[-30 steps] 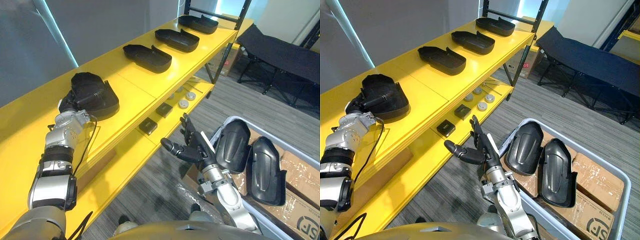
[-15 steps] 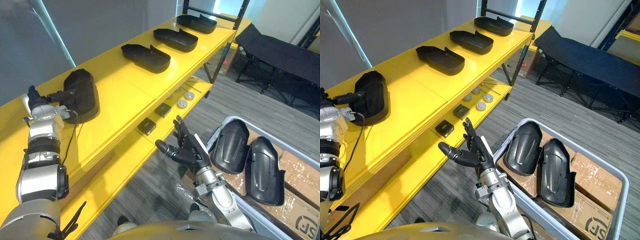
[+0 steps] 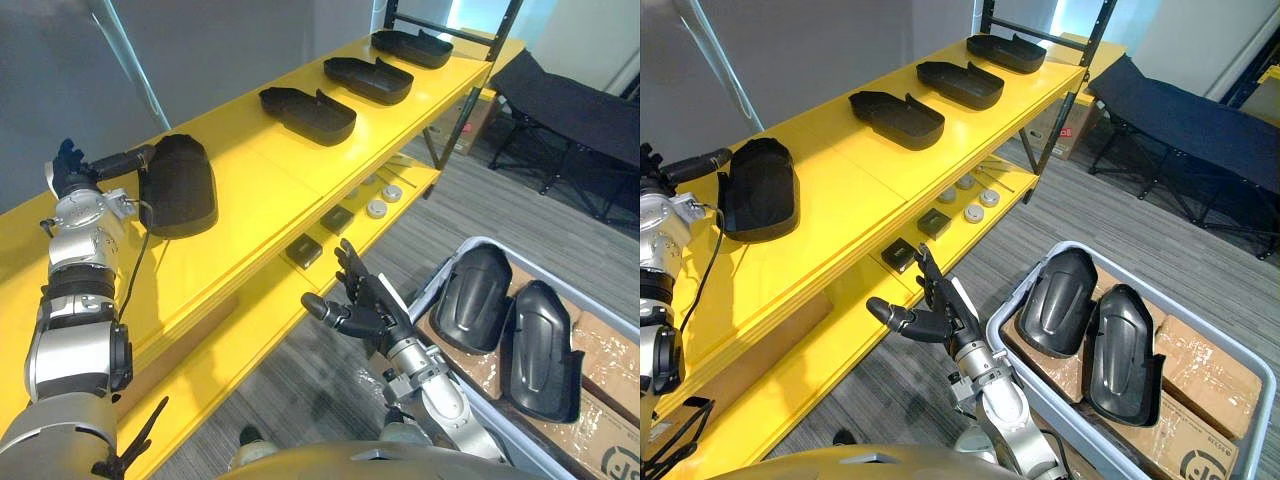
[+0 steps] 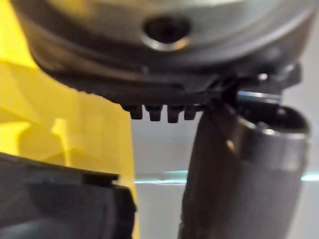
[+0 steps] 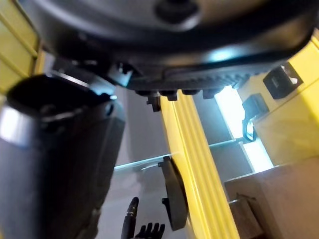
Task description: Walk over and take three plastic housings, then place them on the shelf
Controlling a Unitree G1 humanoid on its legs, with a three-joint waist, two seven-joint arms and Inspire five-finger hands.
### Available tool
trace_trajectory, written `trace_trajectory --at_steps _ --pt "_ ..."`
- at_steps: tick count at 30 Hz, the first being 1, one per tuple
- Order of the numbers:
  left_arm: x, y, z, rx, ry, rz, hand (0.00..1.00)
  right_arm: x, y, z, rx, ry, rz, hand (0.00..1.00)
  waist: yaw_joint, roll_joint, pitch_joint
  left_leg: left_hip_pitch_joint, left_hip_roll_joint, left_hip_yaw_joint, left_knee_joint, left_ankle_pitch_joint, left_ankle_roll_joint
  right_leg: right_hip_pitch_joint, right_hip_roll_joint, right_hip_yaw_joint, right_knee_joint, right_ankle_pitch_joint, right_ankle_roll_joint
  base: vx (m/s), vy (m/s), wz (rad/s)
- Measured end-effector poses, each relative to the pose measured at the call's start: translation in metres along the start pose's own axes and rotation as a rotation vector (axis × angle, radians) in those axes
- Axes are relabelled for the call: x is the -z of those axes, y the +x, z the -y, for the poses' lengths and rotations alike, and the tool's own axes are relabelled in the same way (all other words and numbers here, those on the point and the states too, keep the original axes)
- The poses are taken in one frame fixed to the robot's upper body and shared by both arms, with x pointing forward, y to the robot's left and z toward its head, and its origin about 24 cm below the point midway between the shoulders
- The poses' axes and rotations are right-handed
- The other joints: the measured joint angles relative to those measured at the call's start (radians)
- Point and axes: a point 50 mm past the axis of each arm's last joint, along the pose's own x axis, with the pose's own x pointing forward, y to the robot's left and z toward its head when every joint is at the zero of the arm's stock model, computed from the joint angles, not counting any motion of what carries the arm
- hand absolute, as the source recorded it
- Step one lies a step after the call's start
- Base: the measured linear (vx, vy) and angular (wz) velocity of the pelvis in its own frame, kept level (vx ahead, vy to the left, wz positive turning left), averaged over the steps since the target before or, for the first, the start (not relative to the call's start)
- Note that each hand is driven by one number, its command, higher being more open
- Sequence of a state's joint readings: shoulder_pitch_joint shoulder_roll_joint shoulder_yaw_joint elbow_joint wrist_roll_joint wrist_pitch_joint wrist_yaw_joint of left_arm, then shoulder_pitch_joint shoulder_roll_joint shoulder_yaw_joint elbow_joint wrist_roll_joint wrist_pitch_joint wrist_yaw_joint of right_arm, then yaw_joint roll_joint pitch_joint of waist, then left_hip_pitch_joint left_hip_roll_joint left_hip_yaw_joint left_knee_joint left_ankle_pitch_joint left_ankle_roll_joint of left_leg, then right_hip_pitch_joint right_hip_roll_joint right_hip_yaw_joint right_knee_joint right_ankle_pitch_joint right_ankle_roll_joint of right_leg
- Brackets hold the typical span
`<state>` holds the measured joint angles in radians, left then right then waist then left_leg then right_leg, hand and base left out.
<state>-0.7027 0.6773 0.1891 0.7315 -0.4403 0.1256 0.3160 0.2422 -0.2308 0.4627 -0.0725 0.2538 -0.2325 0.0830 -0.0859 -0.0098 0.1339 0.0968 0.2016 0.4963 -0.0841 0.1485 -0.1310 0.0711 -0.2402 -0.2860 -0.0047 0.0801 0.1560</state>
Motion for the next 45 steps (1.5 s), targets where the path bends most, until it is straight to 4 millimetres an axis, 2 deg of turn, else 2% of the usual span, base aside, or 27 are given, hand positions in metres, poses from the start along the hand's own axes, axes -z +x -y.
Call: trace_trajectory --at_steps 2,4,5,6,7,8,9,11,12,13,14,17,20,24,27,31,32,33,37,40,42,45 --pt "-0.017 -0.006 0.005 0.04 -0.043 0.117 1.0 -0.002 0.003 -0.002 -0.032 -0.006 0.012 1.0 0.004 0.002 0.001 -0.008 0.0 -0.012 0.0 0.003 0.001 0.001 0.0 -0.013 0.0 -0.001 -0.001 0.01 -0.002 0.19" --pt "-0.035 -0.023 0.009 0.111 -0.09 0.26 1.0 -0.008 0.009 -0.005 -0.065 -0.014 0.043 1.0 0.012 0.006 -0.001 -0.013 0.0 -0.029 0.0 0.004 0.002 0.009 0.0 -0.031 0.0 -0.004 -0.004 0.01 -0.002 0.25" --pt "-0.042 -0.041 0.013 0.177 -0.118 0.351 1.0 -0.014 0.013 -0.007 -0.086 -0.022 0.077 1.0 0.021 0.012 -0.002 -0.018 -0.001 -0.045 0.0 0.005 0.003 0.017 -0.001 -0.047 0.0 -0.008 -0.006 0.01 0.0 0.33" --pt "-0.041 -0.064 0.016 0.243 -0.151 0.42 1.0 -0.021 0.018 -0.007 -0.105 -0.034 0.112 1.0 0.044 0.019 -0.004 -0.021 -0.001 -0.058 0.0 0.005 0.003 0.025 -0.001 -0.064 0.0 -0.012 -0.005 0.02 0.0 0.35" --pt "-0.037 -0.076 0.016 0.266 -0.174 0.441 1.0 -0.024 0.022 -0.007 -0.115 -0.041 0.129 1.0 0.055 0.023 -0.004 -0.021 -0.001 -0.066 0.0 0.005 0.003 0.032 -0.001 -0.074 0.0 -0.014 -0.003 0.02 -0.008 0.43" --pt "-0.024 -0.101 0.015 0.297 -0.228 0.451 1.0 -0.031 0.028 -0.007 -0.134 -0.06 0.16 1.0 0.075 0.032 -0.004 -0.022 -0.002 -0.093 0.0 0.006 0.002 0.053 -0.002 -0.102 0.0 -0.021 -0.003 0.01 -0.013 0.44" --pt "-0.014 -0.113 0.014 0.303 -0.253 0.441 1.0 -0.035 0.032 -0.007 -0.143 -0.07 0.176 1.0 0.088 0.036 -0.005 -0.023 -0.003 -0.105 0.0 0.006 0.002 0.059 -0.002 -0.115 0.0 -0.026 -0.002 0.0 -0.018 0.62" --pt "0.031 -0.152 0.0 0.248 -0.299 0.32 1.0 -0.053 0.046 -0.005 -0.166 -0.111 0.247 1.0 0.134 0.053 -0.01 -0.044 -0.006 -0.165 0.0 0.01 0.004 0.086 0.0 -0.182 0.0 -0.04 0.003 -0.01 -0.03 0.75" --pt "0.043 -0.158 -0.005 0.223 -0.305 0.273 1.0 -0.058 0.049 -0.003 -0.167 -0.127 0.265 1.0 0.145 0.057 -0.012 -0.052 -0.007 -0.18 0.0 0.012 0.005 0.089 0.0 -0.199 0.0 -0.043 0.002 0.0 -0.038 0.8" --pt "0.07 -0.174 -0.02 0.135 -0.31 0.162 1.0 -0.073 0.059 -0.001 -0.174 -0.165 0.319 1.0 0.181 0.061 -0.012 -0.068 -0.008 -0.211 0.0 0.021 0.001 0.097 0.003 -0.229 0.0 -0.045 0.002 0.0 -0.024 0.64" --pt "0.083 -0.183 -0.031 0.08 -0.313 0.107 1.0 -0.082 0.065 0.0 -0.177 -0.179 0.35 1.0 0.199 0.06 -0.012 -0.075 -0.01 -0.231 0.0 0.026 0.003 0.106 0.004 -0.249 -0.001 -0.047 0.002 0.0 -0.022 0.61" --pt "0.114 -0.212 -0.054 -0.025 -0.293 -0.033 1.0 -0.104 0.085 -0.005 -0.189 -0.19 0.431 1.0 0.251 0.049 -0.014 -0.088 -0.025 -0.286 0.001 0.035 0.008 0.139 0.003 -0.305 -0.009 -0.049 0.003 0.01 -0.011 0.55" --pt "0.125 -0.228 -0.058 -0.026 -0.294 -0.083 1.0 -0.111 0.11 -0.018 -0.204 -0.164 0.426 1.0 0.284 0.049 -0.013 -0.095 -0.04 -0.326 0.0 0.037 0.008 0.17 -0.002 -0.354 -0.012 -0.06 0.007 -0.02 0.005 0.43" --pt "0.12 -0.236 -0.047 0.06 -0.328 -0.039 1.0 -0.098 0.139 -0.028 -0.177 -0.136 0.325 1.0 0.312 0.052 -0.011 -0.127 -0.052 -0.382 0.0 0.048 0.014 0.179 -0.004 -0.413 -0.001 -0.067 0.013 -0.05 0.02 0.43" --pt "0.113 -0.237 -0.042 0.099 -0.35 0.001 1.0 -0.08 0.152 -0.028 -0.13 -0.1 0.216 1.0 0.336 0.058 -0.007 -0.135 -0.063 -0.405 0.0 0.055 0.016 0.189 -0.009 -0.44 0.005 -0.069 0.012 -0.04 0.034 0.27" --pt "0.111 -0.239 -0.034 0.157 -0.374 0.012 1.0 -0.076 0.167 -0.021 -0.061 -0.147 0.144 1.0 0.356 0.077 0.005 -0.155 -0.076 -0.44 0.0 0.068 0.018 0.19 -0.017 -0.476 0.023 -0.075 0.021 -0.06 0.049 0.37" --pt "0.112 -0.246 -0.014 0.26 -0.427 -0.009 1.0 -0.103 0.194 -0.006 0.124 -0.21 0.161 1.0 0.383 0.112 0.035 -0.179 -0.094 -0.475 0.0 0.078 0.025 0.175 -0.042 -0.511 0.075 -0.102 0.031 -0.11 0.09 0.5" --pt "0.109 -0.247 -0.012 0.269 -0.432 -0.001 1.0 -0.112 0.198 -0.004 0.161 -0.231 0.184 1.0 0.386 0.115 0.048 -0.185 -0.095 -0.478 0.0 0.081 0.025 0.168 -0.046 -0.513 0.085 -0.107 0.034 -0.11 0.086 0.46" --pt "0.107 -0.248 -0.009 0.264 -0.438 0.011 1.0 -0.121 0.2 0.002 0.236 -0.212 0.212 1.0 0.387 0.119 0.066 -0.192 -0.11 -0.477 0.001 0.094 0.039 0.156 -0.069 -0.516 0.116 -0.115 0.036 -0.02 0.015 0.05" --pt "0.103 -0.248 0.0 0.279 -0.481 0.035 1.0 -0.135 0.199 0.016 0.386 -0.248 0.264 1.0 0.386 0.148 0.107 -0.199 -0.125 -0.478 0.001 0.1 0.046 0.119 -0.117 -0.511 0.201 -0.159 0.045 -0.06 0.026 0.04" --pt "0.1 -0.248 0.004 0.283 -0.508 0.051 1.0 -0.143 0.198 0.024 0.486 -0.251 0.295 1.0 0.386 0.159 0.12 -0.214 -0.129 -0.481 0.0 0.097 0.042 0.097 -0.132 -0.51 0.235 -0.173 0.047 -0.09 0.004 0.06" --pt "0.1 -0.248 0.005 0.27 -0.514 0.05 1.0 -0.152 0.196 0.036 0.583 -0.217 0.32 1.0 0.384 0.163 0.139 -0.221 -0.137 -0.479 0.001 0.097 0.043 0.076 -0.156 -0.504 0.277 -0.192 0.05 -0.02 -0.005 0.01"
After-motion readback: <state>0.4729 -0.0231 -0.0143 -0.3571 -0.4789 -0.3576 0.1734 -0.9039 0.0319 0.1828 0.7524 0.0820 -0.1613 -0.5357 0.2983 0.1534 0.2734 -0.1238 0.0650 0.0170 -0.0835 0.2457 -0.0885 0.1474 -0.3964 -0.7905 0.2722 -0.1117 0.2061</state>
